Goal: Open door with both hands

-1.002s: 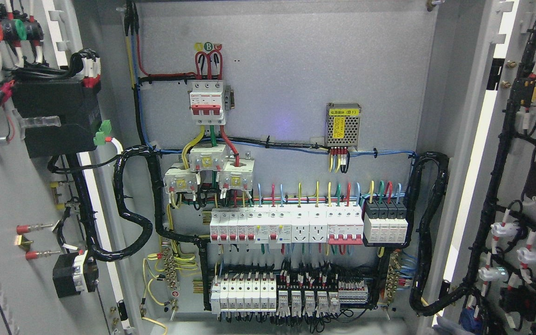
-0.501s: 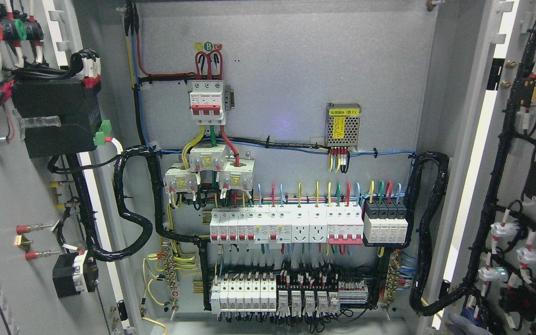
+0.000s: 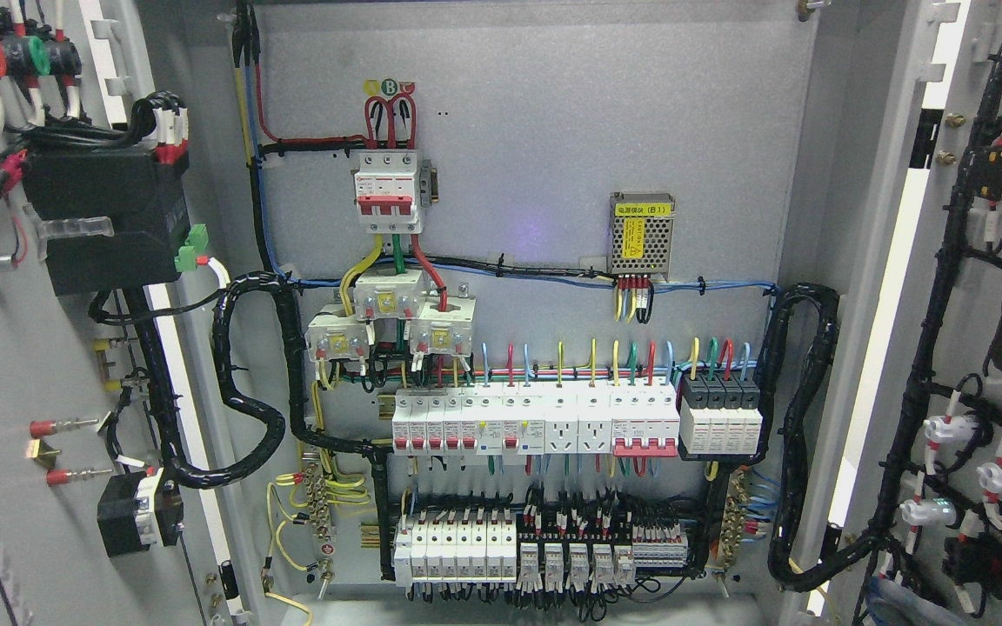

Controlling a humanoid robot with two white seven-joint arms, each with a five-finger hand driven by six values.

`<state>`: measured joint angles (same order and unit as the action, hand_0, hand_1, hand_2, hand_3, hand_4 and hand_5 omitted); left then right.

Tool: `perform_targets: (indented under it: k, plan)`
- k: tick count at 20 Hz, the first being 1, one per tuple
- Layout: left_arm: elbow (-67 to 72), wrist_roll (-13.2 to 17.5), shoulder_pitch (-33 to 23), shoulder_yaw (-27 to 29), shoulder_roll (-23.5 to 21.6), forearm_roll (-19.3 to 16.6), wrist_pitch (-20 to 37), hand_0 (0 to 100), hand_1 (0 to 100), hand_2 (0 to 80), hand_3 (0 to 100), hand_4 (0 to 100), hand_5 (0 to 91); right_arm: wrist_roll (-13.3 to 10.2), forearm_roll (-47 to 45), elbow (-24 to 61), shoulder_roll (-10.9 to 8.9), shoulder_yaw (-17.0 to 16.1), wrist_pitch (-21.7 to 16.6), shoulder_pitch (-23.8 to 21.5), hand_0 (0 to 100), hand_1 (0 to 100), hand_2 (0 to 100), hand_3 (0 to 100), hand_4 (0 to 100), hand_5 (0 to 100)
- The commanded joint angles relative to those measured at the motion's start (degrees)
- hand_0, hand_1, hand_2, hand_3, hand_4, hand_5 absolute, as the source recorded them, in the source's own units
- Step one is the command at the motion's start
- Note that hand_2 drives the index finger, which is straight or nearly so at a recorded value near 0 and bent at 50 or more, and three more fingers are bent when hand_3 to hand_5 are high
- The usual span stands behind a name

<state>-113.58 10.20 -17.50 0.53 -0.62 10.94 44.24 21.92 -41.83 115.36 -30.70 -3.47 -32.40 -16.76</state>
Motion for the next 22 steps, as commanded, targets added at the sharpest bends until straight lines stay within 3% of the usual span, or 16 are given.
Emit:
perform_targets:
  k: [1, 13, 22]
  plan:
    - [-0.4, 0.0, -0.3, 4.6, -1.9, 2.2, 30.1, 0, 0, 0.0, 0, 0, 0.0, 0.2, -0.5, -0.5, 0.02, -2.5, -0.4, -1.4, 38, 0, 0, 0, 0, 0]
    - [0.1, 0.0, -1.3, 14.3, -4.5, 5.4, 29.0, 0, 0, 0.0, 0, 0, 0.0, 0.1, -0.6, -0.2, 0.73, -5.4, -0.6, -2.4, 38, 0, 0, 0, 0, 0]
    - [0.5, -0.1, -1.0, 22.5, -7.5, 10.0, 21.2, 0, 0, 0.0, 0, 0, 0.0, 0.1, -0.9, -0.2, 1.61, -7.1, -0.6, -3.5, 38, 0, 0, 0, 0, 0]
